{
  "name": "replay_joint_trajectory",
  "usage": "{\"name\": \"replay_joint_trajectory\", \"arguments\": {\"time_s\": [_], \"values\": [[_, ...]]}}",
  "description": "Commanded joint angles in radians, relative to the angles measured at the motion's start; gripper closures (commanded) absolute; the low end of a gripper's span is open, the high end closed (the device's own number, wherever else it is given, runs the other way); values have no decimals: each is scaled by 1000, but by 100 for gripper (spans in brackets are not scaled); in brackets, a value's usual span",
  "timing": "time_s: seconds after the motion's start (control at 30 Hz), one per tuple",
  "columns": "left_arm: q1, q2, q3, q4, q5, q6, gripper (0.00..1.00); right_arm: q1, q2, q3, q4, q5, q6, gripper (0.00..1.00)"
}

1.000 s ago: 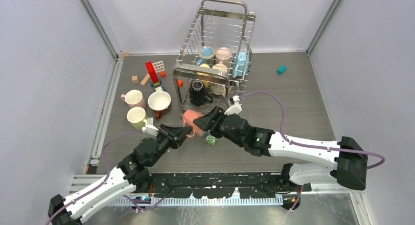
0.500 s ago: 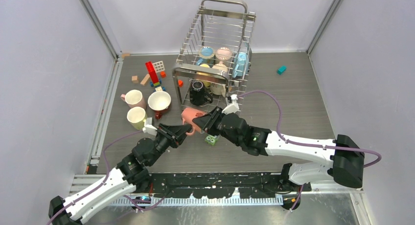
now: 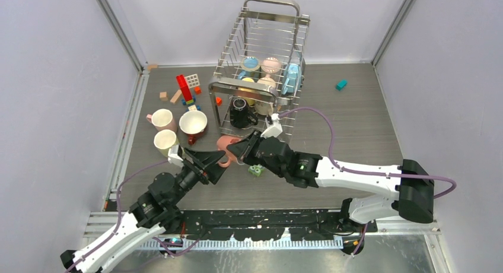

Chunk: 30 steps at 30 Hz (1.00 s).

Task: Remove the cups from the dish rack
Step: Place the cup at the center of the board.

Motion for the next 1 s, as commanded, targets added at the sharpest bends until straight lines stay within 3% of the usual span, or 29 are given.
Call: {"name": "replay_joint_trajectory", "arguments": {"time_s": [0.0, 0.07, 0.2, 0.33, 0.7, 0.97], "values": [[-4, -74, 69, -176, 30, 59, 13, 1, -8, 80, -15, 63, -8, 99], [-4, -97, 95, -269, 28, 103, 1, 1, -11, 98, -69, 67, -6, 99], [-4, -96, 189, -477, 5, 245, 0, 5, -32, 132, -225, 64, -3, 99], [-4, -40, 274, -583, -20, 391, 0, 5, -73, 146, -382, 37, -7, 99], [-4, 247, 493, -632, -41, 742, 0, 5, -278, 97, -825, 50, 42, 99], [-4, 365, 574, -639, -52, 881, 0, -18, -313, 100, -1058, 85, 57, 99]]}}
